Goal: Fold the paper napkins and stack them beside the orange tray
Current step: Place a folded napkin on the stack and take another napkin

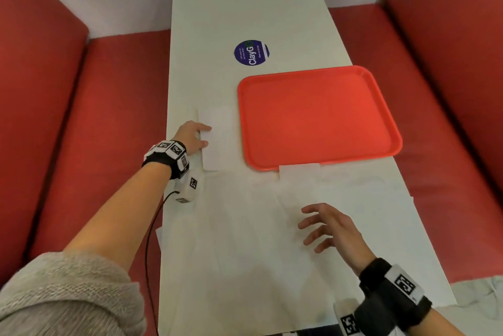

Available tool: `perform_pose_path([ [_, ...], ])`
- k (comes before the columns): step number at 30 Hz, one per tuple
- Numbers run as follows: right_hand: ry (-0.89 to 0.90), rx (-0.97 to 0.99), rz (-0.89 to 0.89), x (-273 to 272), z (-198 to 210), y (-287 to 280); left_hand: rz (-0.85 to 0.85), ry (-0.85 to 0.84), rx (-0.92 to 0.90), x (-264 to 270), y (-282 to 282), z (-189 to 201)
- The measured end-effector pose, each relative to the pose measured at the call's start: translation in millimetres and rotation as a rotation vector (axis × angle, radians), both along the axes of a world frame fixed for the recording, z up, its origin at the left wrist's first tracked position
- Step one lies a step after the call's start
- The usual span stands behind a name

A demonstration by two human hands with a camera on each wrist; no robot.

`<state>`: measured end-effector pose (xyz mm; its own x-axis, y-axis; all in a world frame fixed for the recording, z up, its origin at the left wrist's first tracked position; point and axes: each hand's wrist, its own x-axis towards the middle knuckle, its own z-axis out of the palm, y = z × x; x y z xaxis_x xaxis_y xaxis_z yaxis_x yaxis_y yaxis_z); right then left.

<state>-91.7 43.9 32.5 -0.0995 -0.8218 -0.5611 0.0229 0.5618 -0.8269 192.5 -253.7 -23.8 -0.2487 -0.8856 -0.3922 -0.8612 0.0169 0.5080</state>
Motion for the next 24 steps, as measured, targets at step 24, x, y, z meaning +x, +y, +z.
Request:
perform_pose_path([
  [24,0.858,0.078,0.366,-31,-19,2,-0.352,-0.158,0.027,-96,207,30],
])
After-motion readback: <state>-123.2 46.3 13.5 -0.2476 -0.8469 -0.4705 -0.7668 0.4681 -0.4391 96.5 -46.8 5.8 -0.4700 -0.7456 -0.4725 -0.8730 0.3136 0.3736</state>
